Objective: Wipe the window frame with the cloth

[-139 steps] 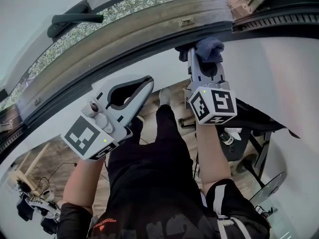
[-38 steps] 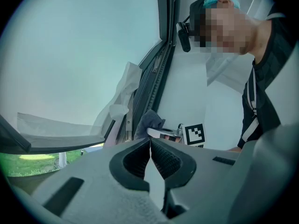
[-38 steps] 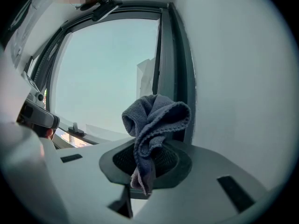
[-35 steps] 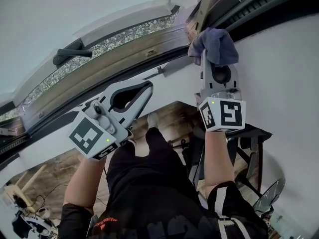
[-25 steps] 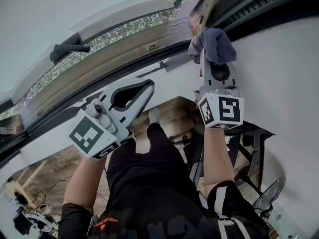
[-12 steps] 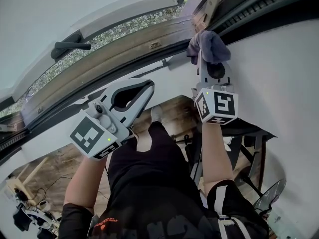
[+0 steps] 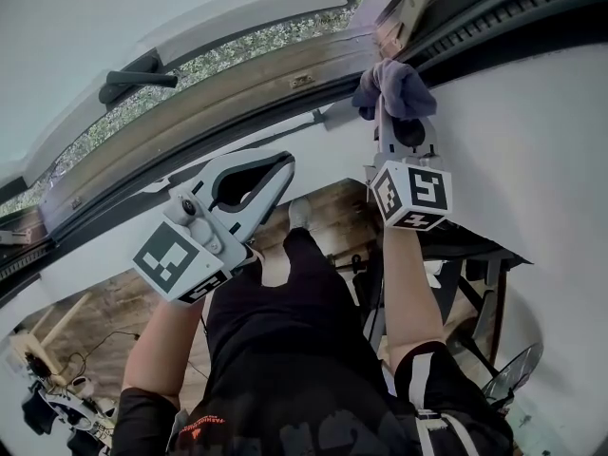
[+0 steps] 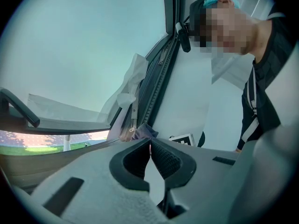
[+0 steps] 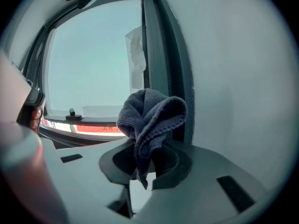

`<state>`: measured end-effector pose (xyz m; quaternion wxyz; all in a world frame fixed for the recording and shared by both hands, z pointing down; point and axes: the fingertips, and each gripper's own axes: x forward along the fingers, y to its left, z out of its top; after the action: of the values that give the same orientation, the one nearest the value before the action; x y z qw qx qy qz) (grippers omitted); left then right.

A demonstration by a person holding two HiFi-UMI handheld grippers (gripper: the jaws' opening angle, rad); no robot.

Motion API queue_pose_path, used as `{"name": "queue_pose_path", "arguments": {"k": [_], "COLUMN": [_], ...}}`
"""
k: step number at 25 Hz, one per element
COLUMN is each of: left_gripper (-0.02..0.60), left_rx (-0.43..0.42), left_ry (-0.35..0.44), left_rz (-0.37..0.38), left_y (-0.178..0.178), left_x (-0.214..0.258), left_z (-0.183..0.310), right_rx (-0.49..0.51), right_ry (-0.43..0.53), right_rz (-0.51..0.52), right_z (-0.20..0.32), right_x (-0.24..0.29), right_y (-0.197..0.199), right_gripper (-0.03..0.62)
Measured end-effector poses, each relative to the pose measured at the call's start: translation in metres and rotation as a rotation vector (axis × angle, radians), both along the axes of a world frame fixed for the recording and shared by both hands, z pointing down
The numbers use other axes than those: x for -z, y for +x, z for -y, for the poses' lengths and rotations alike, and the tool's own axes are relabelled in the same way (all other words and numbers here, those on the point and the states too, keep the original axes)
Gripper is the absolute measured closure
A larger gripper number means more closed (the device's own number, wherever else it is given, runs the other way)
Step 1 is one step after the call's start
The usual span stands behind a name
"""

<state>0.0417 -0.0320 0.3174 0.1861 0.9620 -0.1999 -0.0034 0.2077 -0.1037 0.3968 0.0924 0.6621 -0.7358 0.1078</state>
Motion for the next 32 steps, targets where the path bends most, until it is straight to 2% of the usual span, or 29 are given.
{"name": "queue_pose_path", "arguments": {"k": [9,18,32], "left_gripper": [0.555,0.555,0.555], "left_rx": [0.010,0.028,0.064], "left_ry": [0.003,0.005,0.014], "left_rz": [-0.005,-0.013,-0.026], "left_y": [-0.014,-0.040,-0.094], "left_x": [0.003,0.006,0.010], "left_z": [-0.005,-0.009,-0.015], "right_rx": [0.022,0.093,0.143], "right_ry": [-0.031,-0.067,-0.088], "right_rz": [0.052,0.067,0.059], "right_z": [-0.002,-0.008,-0.017], "right_x": [-0.009,-0.017,-0.021], "right_y": [-0.022,-0.071,-0.133], "right_gripper": [0.545,0.545,0.545]}}
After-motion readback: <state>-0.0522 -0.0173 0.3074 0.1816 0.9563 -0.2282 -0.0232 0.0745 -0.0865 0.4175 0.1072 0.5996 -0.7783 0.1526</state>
